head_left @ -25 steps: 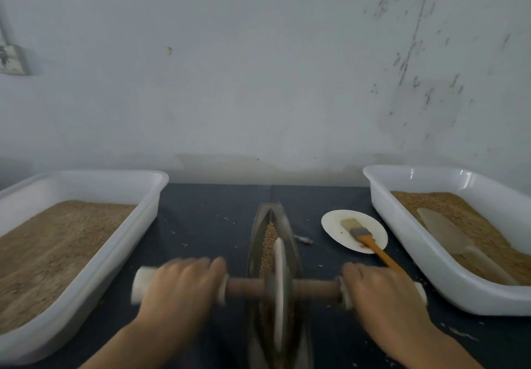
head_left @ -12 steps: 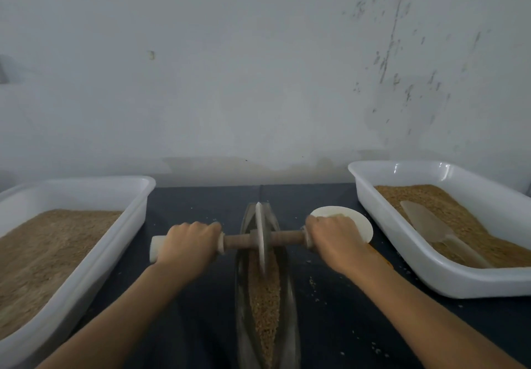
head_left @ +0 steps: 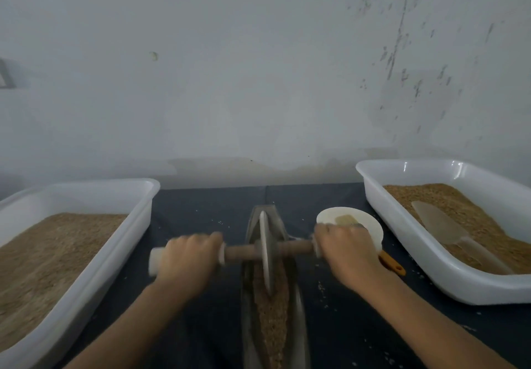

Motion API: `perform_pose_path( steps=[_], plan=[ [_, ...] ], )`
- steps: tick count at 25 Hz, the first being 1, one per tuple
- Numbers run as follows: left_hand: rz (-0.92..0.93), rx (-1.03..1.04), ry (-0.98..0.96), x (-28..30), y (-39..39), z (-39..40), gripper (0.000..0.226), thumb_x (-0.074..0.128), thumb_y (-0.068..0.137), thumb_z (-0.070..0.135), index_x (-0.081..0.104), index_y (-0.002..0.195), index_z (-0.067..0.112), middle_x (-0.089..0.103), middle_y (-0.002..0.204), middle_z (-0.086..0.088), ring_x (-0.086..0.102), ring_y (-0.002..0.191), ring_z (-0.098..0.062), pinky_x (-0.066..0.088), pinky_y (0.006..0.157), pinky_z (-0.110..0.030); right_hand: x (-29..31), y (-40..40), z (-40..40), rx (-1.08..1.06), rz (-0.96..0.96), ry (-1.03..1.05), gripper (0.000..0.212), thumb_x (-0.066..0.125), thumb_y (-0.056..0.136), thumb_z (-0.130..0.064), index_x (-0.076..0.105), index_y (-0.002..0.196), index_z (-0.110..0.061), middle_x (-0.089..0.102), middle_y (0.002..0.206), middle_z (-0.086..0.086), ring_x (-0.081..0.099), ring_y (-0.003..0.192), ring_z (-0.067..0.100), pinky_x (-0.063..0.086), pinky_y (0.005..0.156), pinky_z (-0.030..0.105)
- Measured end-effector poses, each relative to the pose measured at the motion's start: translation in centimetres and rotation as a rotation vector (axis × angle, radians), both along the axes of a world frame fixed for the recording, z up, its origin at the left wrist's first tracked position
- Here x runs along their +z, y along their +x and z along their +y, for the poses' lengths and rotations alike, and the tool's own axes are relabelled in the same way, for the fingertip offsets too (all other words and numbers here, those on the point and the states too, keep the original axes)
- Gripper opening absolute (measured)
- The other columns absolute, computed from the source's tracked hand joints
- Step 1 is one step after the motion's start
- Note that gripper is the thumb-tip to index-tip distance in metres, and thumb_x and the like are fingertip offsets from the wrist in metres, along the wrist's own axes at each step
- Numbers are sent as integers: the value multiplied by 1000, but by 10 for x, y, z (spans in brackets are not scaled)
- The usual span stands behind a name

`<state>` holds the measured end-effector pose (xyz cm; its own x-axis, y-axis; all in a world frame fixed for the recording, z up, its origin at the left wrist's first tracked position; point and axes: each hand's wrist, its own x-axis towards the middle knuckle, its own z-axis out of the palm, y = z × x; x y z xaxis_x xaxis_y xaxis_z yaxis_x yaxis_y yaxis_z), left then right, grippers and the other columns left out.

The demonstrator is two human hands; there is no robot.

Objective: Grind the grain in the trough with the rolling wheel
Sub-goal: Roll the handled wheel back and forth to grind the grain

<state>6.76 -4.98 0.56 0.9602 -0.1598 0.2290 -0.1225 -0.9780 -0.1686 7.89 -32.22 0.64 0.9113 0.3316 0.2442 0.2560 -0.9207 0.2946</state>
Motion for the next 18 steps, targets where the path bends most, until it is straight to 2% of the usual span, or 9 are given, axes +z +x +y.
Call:
perform_pose_path(
  steps=[3, 6, 8, 9, 11, 13, 14, 16, 18],
  plan=[
    [-77, 28, 11, 4, 36, -5, 17, 53, 90, 35, 39, 84, 28, 60, 85, 6, 53, 71, -16, 36, 63, -31, 9, 28, 8, -29, -49, 3, 20, 56, 88, -19, 47, 106, -17, 63, 97, 1, 60, 77, 19, 35, 58, 29],
    [-31, -22, 13, -3, 7, 2, 21, 57, 87, 38, 37, 83, 31, 56, 79, 9, 54, 69, -14, 37, 62, -30, -2, -2, -5, 2, 39, 29, 21, 62, 83, -20, 48, 99, -22, 63, 87, -3, 60, 73, 18, 47, 64, 32],
    [-71, -108, 8, -13, -34, 12, 30, 68, 76, 40, 38, 80, 35, 50, 71, 12, 50, 61, -8, 33, 56, -26, -16, -43, -17, 129, -28, 80, 29, 75, 68, -21, 52, 84, -24, 58, 70, -5, 55, 56, 14, 47, 52, 31],
    [-103, -181, -9, -16, -57, 14, 36, 76, 66, 39, 41, 75, 34, 48, 64, 13, 45, 53, -7, 27, 51, -23, -19, -62, -22, 199, -73, 109, 35, 81, 54, -20, 53, 75, -22, 54, 60, -5, 49, 46, 13, 41, 43, 29],
    [-190, -295, -39, -18, -78, 19, 45, 84, 45, 34, 44, 65, 32, 42, 52, 13, 30, 42, -5, 9, 48, -17, -21, -78, -27, 275, -162, 133, 41, 83, 37, -14, 53, 64, -20, 48, 51, -3, 42, 38, 14, 33, 37, 27],
    [-125, -224, 0, -17, -67, 17, 49, 86, 45, 35, 41, 65, 33, 40, 52, 14, 30, 42, -5, 9, 47, -18, -18, -66, -21, 219, -107, 99, 38, 82, 42, -11, 54, 66, -19, 50, 52, -4, 45, 39, 14, 33, 37, 26],
    [-107, -167, 28, -17, -50, 13, 47, 82, 55, 37, 38, 70, 34, 42, 57, 14, 37, 46, -5, 17, 46, -21, -14, -49, -16, 151, -89, 41, 34, 80, 51, -12, 54, 72, -19, 54, 57, -4, 50, 44, 15, 35, 39, 27],
    [-107, -20, 16, -17, -3, 8, 32, 66, 78, 38, 35, 78, 32, 49, 70, 12, 52, 62, -11, 33, 56, -28, -8, -4, -6, 18, -123, -58, 24, 70, 74, -16, 52, 89, -20, 62, 76, -3, 59, 62, 18, 39, 49, 29],
    [-123, 31, -5, -12, 35, 4, 24, 59, 84, 35, 37, 81, 28, 56, 78, 9, 57, 69, -19, 35, 61, -31, 2, 32, 2, -14, -140, -47, 17, 62, 83, -20, 50, 95, -17, 64, 85, 0, 62, 71, 22, 37, 53, 30]
  ],
)
